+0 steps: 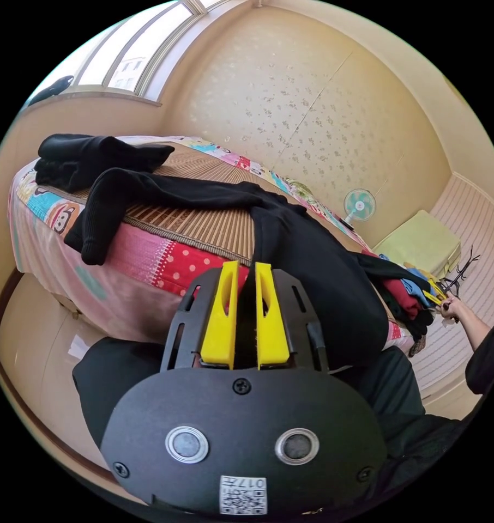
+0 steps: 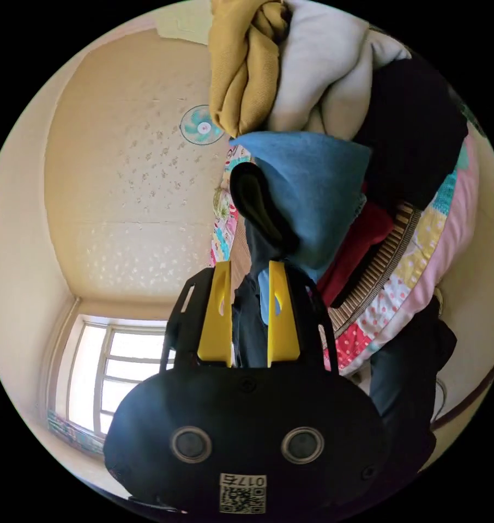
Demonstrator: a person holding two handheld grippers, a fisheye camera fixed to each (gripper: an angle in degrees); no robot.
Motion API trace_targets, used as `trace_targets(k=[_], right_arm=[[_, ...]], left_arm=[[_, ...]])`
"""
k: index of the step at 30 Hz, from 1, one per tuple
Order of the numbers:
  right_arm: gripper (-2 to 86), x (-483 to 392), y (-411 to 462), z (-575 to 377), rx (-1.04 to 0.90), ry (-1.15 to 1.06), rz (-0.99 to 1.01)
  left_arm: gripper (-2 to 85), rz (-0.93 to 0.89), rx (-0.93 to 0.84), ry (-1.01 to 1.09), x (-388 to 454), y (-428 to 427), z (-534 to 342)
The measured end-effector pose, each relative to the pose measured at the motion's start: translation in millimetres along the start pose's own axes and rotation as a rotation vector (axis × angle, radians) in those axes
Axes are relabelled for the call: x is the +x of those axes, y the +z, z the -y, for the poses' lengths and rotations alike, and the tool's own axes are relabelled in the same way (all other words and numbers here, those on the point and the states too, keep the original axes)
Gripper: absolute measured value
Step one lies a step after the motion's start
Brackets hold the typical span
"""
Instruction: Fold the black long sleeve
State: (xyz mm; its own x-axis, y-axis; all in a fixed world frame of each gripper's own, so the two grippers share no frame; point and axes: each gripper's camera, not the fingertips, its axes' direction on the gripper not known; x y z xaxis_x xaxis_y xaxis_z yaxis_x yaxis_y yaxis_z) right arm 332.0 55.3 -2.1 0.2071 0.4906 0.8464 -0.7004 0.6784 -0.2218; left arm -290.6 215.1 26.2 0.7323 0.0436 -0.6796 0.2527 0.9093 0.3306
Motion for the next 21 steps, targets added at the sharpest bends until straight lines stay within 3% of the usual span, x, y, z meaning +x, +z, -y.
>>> trace_targets(k=[3, 6, 14, 16, 21], right_arm=[[11.9, -1.9, -7.2, -7.2, 0.009, -0.023, -0.067], [11.4, 6.5, -14.3, 9.2, 0.031, -0.060, -0.008], [4.6, 16.7, -22.4, 17.7, 0.143, 0.101, -0.056], [3.9, -16.7, -10.8, 12.4, 0.179, -0.017, -0.026], [3.1, -152.7, 92.9, -36.9, 0.065, -0.471, 0.025]], left_arm=[[5.8, 0.020, 0.004, -0.010, -6.7, -5.0, -1.8], [5.8, 0.007, 0.004, -0.034, -15.2, -8.0, -0.5], [5.6, 0.001, -0.006, -0.035, -17.6, -9.5, 5.7], [5.5, -0.007, 0.000, -0.048, -19.9, -10.8, 6.3], [4.5, 0.008, 0.002, -0.035, -18.5, -11.3, 11.8]])
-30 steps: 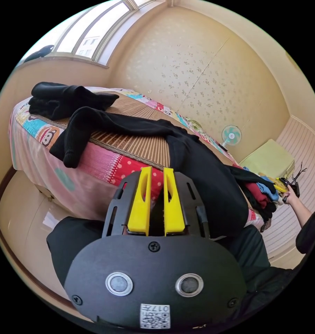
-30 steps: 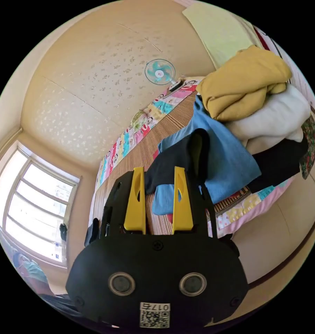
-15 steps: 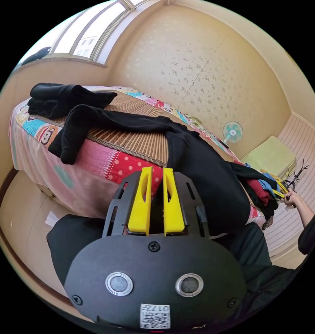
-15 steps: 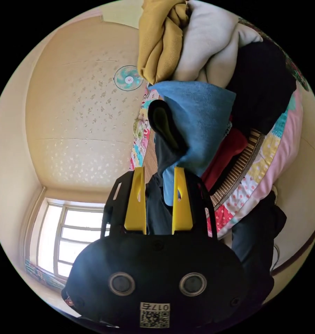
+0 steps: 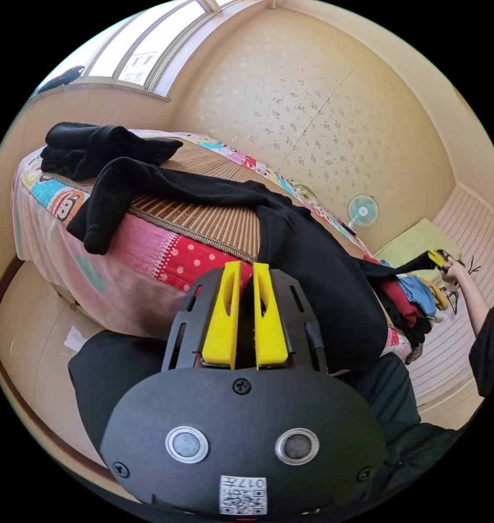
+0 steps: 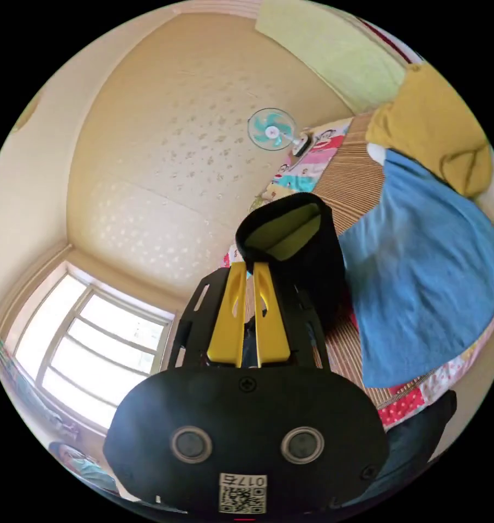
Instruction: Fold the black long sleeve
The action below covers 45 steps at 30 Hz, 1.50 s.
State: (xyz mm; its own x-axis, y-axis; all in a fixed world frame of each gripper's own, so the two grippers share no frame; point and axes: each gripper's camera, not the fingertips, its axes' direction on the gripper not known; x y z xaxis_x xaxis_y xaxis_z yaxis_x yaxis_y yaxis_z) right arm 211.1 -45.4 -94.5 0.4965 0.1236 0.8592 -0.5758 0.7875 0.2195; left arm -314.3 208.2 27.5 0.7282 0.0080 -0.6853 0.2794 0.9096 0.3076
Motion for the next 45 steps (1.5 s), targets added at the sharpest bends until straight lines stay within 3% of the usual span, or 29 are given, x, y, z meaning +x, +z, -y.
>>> trace_targets(k=[2, 5, 7, 9, 11, 13, 15, 18, 20, 23, 25, 27, 29, 32, 37, 42, 45], right_arm=[[2.9, -65.0, 77.6, -37.4, -0.110, -0.182, 0.181], [2.9, -103.1, 178.6, -119.5, -0.280, -0.270, 0.387], [3.0, -99.2, 240.5, -184.1, -0.400, -0.272, 0.421], [3.0, -77.1, 298.9, -255.3, -0.548, -0.273, 0.346], [3.0, -29.6, 359.6, -350.2, -0.804, -0.263, 0.087], [3.0, -1.5, 371.1, -395.6, -0.919, -0.211, 0.138], [3.0, 6.0, 356.9, -409.2, -0.895, -0.224, 0.217], [3.4, -11.3, 319.3, -405.8, -0.879, -0.432, 0.147], [4.1, -29.7, 271.8, -400.5, -0.768, -0.714, -0.050], [5.9, -15.9, 207.7, -397.7, -0.528, -0.885, -0.299], [7.5, 15.0, 189.8, -399.3, -0.483, -0.897, -0.414], [9.8, 57.5, 197.5, -400.9, -0.615, -0.803, -0.546], [11.3, 76.3, 189.6, -387.8, -0.637, -0.670, -0.452], [11.5, 84.3, 187.3, -392.0, -0.639, -0.642, -0.434], [11.7, 81.0, 184.3, -411.7, -0.616, -0.718, -0.486], [11.7, 88.6, 176.8, -411.2, -0.613, -0.702, -0.461], [11.6, 93.4, 171.5, -407.2, -0.615, -0.683, -0.438]], left_arm=[[4.2, 0.006, -0.002, -0.004, -1.1, 0.0, 2.4], [4.3, -0.009, 0.006, -0.031, -7.6, -3.7, 4.9], [4.8, -0.011, 0.005, -0.036, -10.4, -6.3, 6.2], [5.5, -0.006, 0.003, -0.036, -16.0, -10.8, 8.3], [6.2, -0.008, 0.001, -0.046, -23.2, -15.0, 10.3], [6.7, -0.019, 0.002, -0.056, -31.6, -19.6, 12.1], [6.8, -0.022, 0.005, -0.066, -41.2, -25.3, 14.4], [7.1, -0.021, 0.011, -0.074, -52.2, -29.4, 20.3], [7.3, -0.035, 0.008, -0.091, -59.6, -29.5, 24.9], [7.6, -0.058, 0.021, -0.120, -69.0, -32.3, 30.9], [7.9, -0.062, 0.023, -0.130, -72.8, -34.1, 33.6], [8.5, -0.059, 0.027, -0.127, -76.3, -38.5, 36.4], [8.7, -0.053, 0.023, -0.120, -79.0, -42.3, 38.5], [8.8, -0.088, 0.007, -0.150, -93.7, -51.8, 42.9], [11.5, -0.318, 0.153, -0.500, -165.0, -88.8, 30.1], [17.8, -0.595, 0.346, -1.085, -240.2, -94.2, -9.8], [16.8, -0.752, 0.390, -1.313, -266.1, -72.6, -21.0]])
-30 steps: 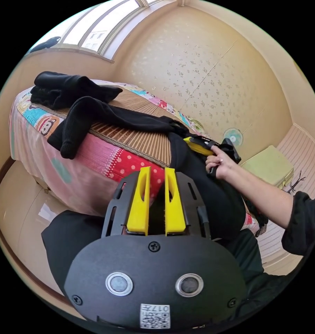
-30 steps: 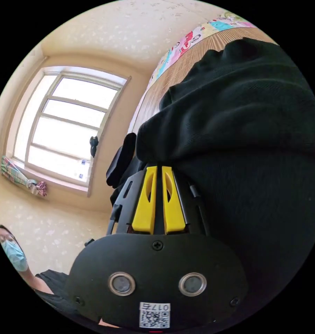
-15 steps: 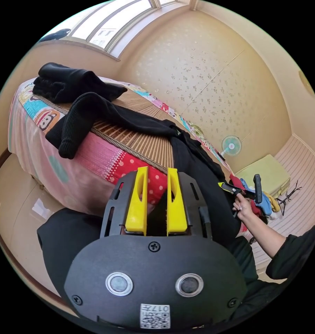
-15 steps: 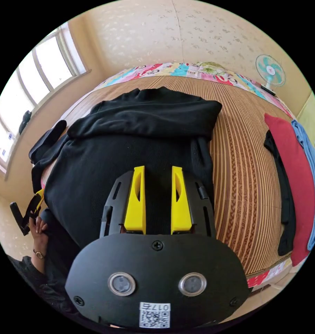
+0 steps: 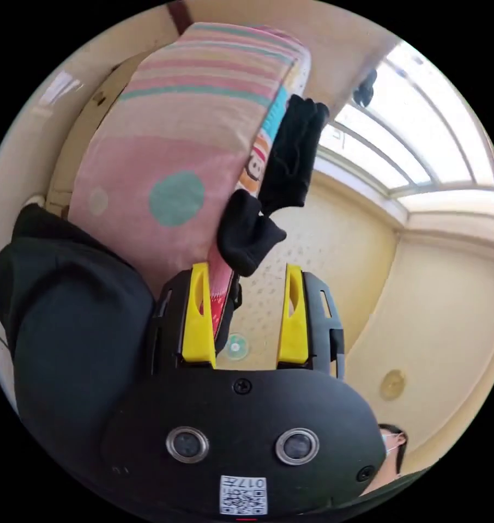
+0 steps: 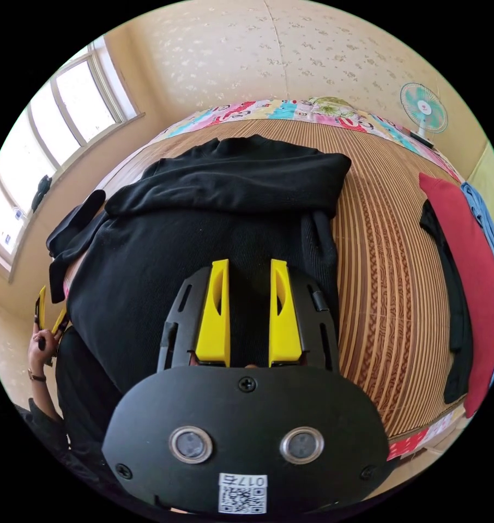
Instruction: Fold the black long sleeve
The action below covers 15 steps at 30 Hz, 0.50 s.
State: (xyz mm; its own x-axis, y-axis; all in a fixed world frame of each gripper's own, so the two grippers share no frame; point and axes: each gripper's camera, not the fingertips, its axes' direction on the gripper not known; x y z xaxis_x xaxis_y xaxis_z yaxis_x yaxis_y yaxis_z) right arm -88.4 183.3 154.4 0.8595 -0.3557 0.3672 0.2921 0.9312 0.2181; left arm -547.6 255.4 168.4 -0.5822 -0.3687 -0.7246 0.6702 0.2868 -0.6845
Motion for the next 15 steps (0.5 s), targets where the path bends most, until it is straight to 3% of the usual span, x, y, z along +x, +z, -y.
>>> trace_targets(k=[2, 4, 7, 10, 12, 15], right_arm=[[11.6, 1.8, -1.8, -1.6, 0.001, -0.002, -0.004], [11.6, 3.1, -3.1, -2.3, 0.001, -0.004, -0.008], [11.6, 7.2, -5.5, -3.0, 0.004, -0.003, -0.008], [11.5, 13.6, -7.9, -3.0, 0.009, 0.001, 0.003], [11.5, 17.4, -9.4, -2.9, 0.014, 0.003, 0.008], [11.5, 21.9, -12.4, -1.1, 0.016, 0.002, 0.005]], left_arm=[[13.1, 0.004, 0.016, -0.153, -7.2, 2.0, 1.5], [8.0, 0.056, 0.021, -0.126, 11.2, 5.2, -4.1], [5.3, 0.007, 0.083, 0.181, 81.1, 12.8, -26.2], [5.2, 0.145, 0.107, 0.572, 169.3, 59.5, -62.8], [5.2, 0.229, -0.048, 0.840, 221.7, 147.7, -116.7], [5.2, 0.110, -0.362, 1.035, 242.2, 269.2, -217.3]])
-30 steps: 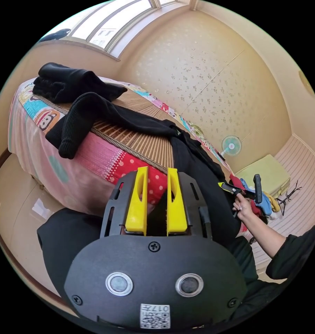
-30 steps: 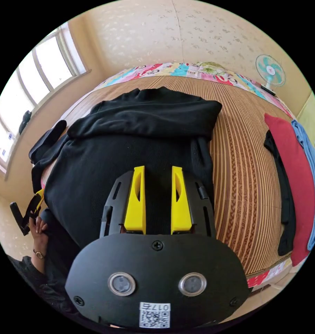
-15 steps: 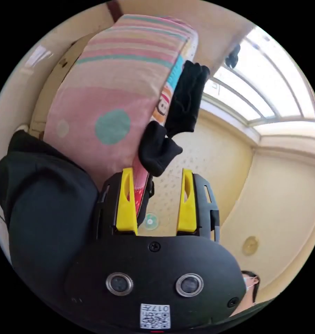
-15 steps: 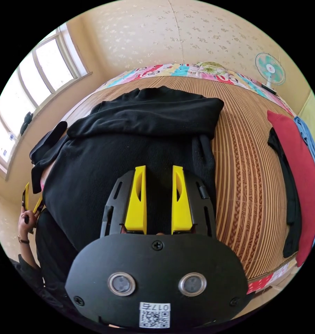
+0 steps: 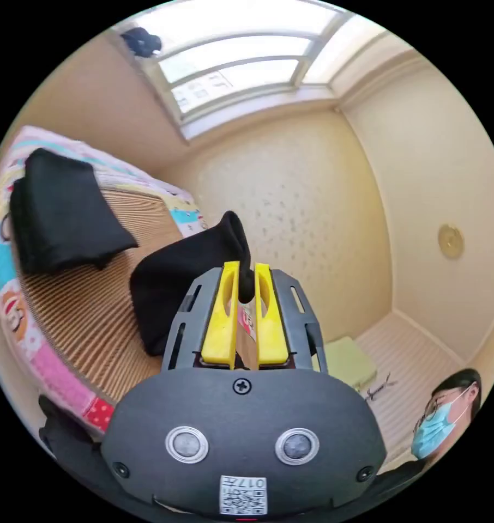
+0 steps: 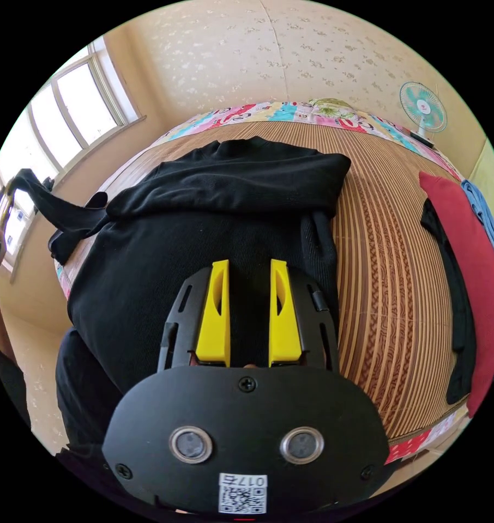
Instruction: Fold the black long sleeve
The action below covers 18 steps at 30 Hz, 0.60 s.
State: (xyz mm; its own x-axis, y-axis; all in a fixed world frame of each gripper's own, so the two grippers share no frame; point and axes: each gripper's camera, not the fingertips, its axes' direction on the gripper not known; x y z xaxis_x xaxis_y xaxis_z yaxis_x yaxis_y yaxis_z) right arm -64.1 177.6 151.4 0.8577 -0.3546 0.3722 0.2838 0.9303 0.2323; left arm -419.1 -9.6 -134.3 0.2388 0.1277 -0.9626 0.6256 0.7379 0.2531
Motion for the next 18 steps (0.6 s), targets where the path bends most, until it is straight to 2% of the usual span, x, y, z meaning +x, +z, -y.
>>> trace_targets(k=[2, 3, 5, 6, 8, 11, 13, 18], right_arm=[[11.5, 6.0, -2.7, 2.5, 0.000, 0.005, 0.010], [11.4, 8.2, -3.6, 3.1, 0.000, 0.008, 0.017], [11.3, 18.4, -7.2, 5.7, 0.005, 0.023, 0.050], [11.2, 20.9, -8.1, 6.5, 0.005, 0.027, 0.058], [11.1, 31.1, -11.2, 9.9, 0.008, 0.043, 0.091], [11.0, 36.4, -13.8, 15.2, 0.008, 0.044, 0.089], [11.0, 36.1, -14.6, 18.9, 0.007, 0.033, 0.071], [11.0, 45.8, -19.0, 29.8, 0.008, 0.037, 0.078]], left_arm=[[5.2, -0.065, -0.165, 0.137, 52.5, 91.7, -17.7], [5.3, -0.097, -0.312, 0.158, 77.9, 155.0, -39.8], [6.1, -0.152, -0.500, 0.172, 103.6, 237.2, -83.4], [6.8, -0.138, -0.605, 0.187, 113.0, 279.8, -114.7], [7.7, -0.056, -0.686, 0.170, 112.7, 313.6, -153.3], [8.6, -0.013, -0.660, 0.197, 97.8, 304.1, -195.5], [8.8, 0.083, -0.647, 0.230, 85.0, 282.7, -217.8], [10.0, 0.465, -0.610, 0.337, 55.7, 186.7, -285.4]])
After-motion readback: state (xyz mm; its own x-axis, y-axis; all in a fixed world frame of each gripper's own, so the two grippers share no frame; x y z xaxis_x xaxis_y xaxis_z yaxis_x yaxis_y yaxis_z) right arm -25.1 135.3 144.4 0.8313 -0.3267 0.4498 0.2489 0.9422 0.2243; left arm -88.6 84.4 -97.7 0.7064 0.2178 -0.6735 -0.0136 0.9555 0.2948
